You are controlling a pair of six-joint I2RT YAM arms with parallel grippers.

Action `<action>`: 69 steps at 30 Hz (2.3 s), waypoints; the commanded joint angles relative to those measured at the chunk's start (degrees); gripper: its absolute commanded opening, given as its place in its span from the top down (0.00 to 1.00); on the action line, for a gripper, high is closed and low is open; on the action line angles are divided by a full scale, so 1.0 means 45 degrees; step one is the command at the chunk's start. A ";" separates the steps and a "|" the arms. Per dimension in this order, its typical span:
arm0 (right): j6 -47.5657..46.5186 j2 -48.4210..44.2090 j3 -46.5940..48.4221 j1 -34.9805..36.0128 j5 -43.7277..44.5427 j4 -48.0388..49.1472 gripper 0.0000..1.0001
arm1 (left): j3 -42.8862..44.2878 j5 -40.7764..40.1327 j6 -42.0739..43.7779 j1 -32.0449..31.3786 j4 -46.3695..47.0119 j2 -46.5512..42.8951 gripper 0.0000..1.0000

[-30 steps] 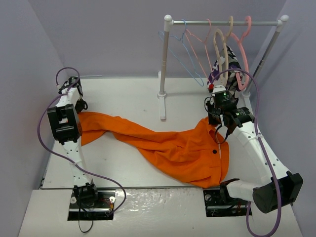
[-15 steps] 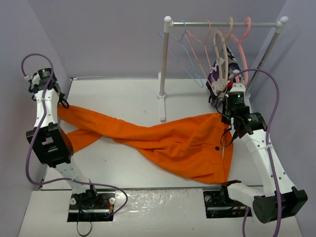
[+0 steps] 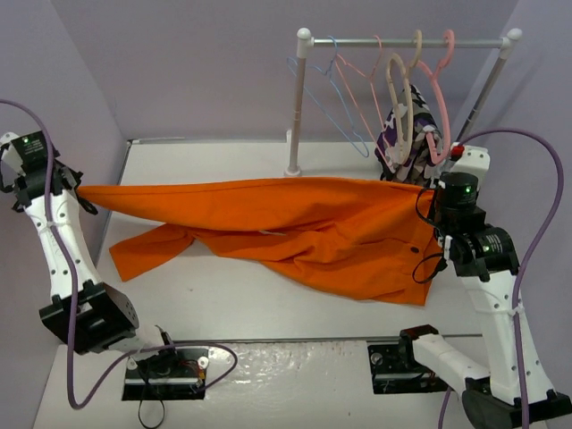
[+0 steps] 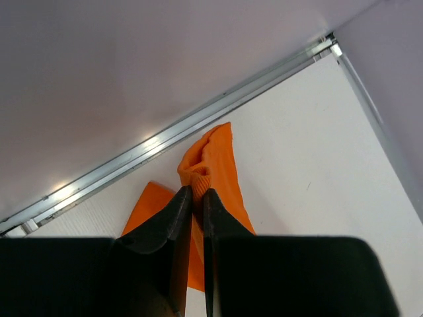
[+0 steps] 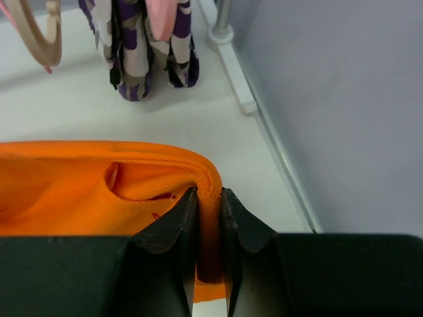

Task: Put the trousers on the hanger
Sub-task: Flatten out the trousers at the center of the board.

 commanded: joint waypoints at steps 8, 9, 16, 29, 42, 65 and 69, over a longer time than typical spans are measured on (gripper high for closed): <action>-0.0349 -0.1774 0.1477 0.0189 0.4390 0.0649 1.00 | 0.0955 -0.0609 -0.0386 0.1124 -0.1258 -0.2420 1.00; -0.0417 -0.1829 0.1521 0.0231 0.4536 0.0600 1.00 | 0.0966 -0.0727 -0.0351 0.1120 -0.1344 -0.2471 1.00; -0.0572 -0.1280 0.1108 0.0352 0.4930 0.0287 1.00 | -0.0662 -0.0927 -0.0255 0.1066 -0.0739 -0.2467 1.00; 0.0720 0.1959 -0.0090 -0.1375 0.2113 0.1441 1.00 | -0.2541 -0.0846 0.0105 -0.0733 0.2127 -0.0490 1.00; 0.1609 0.6246 0.1304 -0.5030 -0.1027 0.3382 1.00 | -0.1505 -0.0500 -0.0357 -0.1032 0.2958 0.2630 1.00; 0.0312 1.1395 0.4208 -0.7070 -0.5062 0.6543 0.71 | 0.3242 0.0335 0.0060 -0.2688 0.4323 0.8270 0.95; 0.0478 1.0840 0.4369 -0.6903 -0.5388 0.6352 0.40 | 0.3844 0.1040 0.0586 -0.2708 0.4318 0.8095 0.57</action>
